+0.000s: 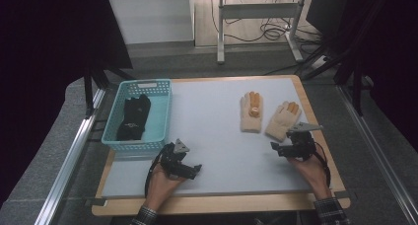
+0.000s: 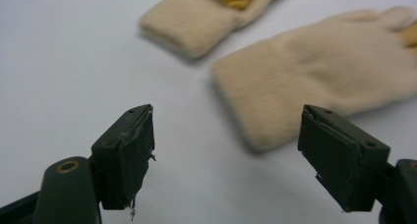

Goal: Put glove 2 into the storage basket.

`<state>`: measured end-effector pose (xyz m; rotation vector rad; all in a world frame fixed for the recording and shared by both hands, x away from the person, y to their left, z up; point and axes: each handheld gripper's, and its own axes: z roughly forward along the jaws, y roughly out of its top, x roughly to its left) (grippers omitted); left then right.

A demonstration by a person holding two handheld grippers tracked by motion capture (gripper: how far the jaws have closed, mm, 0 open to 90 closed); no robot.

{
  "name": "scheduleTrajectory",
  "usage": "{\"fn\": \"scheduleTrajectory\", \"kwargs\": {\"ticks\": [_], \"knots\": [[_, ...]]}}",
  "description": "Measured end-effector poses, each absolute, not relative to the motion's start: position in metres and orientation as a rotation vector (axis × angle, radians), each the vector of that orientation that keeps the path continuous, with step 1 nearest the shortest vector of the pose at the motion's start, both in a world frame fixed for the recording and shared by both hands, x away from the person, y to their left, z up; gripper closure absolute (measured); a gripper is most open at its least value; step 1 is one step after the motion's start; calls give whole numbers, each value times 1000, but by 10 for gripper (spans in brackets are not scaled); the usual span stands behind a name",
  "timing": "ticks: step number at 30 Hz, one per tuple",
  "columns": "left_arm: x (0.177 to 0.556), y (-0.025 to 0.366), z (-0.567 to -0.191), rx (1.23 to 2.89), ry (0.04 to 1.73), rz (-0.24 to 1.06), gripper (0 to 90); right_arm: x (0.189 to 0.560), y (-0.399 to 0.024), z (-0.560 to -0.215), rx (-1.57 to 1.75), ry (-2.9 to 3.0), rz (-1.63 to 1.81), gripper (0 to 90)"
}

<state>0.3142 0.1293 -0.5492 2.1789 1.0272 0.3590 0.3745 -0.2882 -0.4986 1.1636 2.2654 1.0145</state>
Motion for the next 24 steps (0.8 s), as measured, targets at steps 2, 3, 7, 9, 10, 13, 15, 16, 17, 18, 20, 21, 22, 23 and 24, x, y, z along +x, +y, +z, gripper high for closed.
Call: {"fn": "scheduleTrajectory", "kwargs": {"ticks": [2,3,7,9,10,13,15,16,17,18,20,21,22,23,24], "knots": [[314,129,-549,2179,1027,359,0,383,-294,-493,1181,2241,996,215],[314,129,-549,2179,1027,359,0,387,-297,-491,1191,2231,987,221],[314,129,-549,2179,1027,359,0,406,-306,-483,1210,2188,976,272],[314,129,-549,2179,1027,359,0,417,-309,-479,1220,2186,976,337],[314,129,-549,2177,1028,360,0,422,-310,-478,1224,2182,975,354],[314,129,-549,2179,1027,360,0,440,-312,-478,1239,2175,952,393],[314,129,-549,2179,1027,360,0,451,-312,-480,1252,2176,948,395],[314,129,-549,2179,1027,360,0,458,-312,-483,1263,2184,949,392],[314,129,-549,2179,1027,360,0,463,-311,-486,1268,2185,944,376],[314,129,-549,2179,1027,360,0,467,-309,-489,1267,2187,936,347],[314,129,-549,2178,1026,361,0,475,-305,-496,1264,2201,924,306],[314,129,-549,2178,1026,361,0,477,-302,-498,1265,2205,909,298],[314,129,-549,2178,1026,361,0,479,-299,-501,1256,2210,890,293],[314,129,-549,2179,1026,361,0,481,-298,-503,1253,2213,877,291],[314,129,-549,2179,1026,361,0,483,-296,-505,1251,2212,855,290]]}}
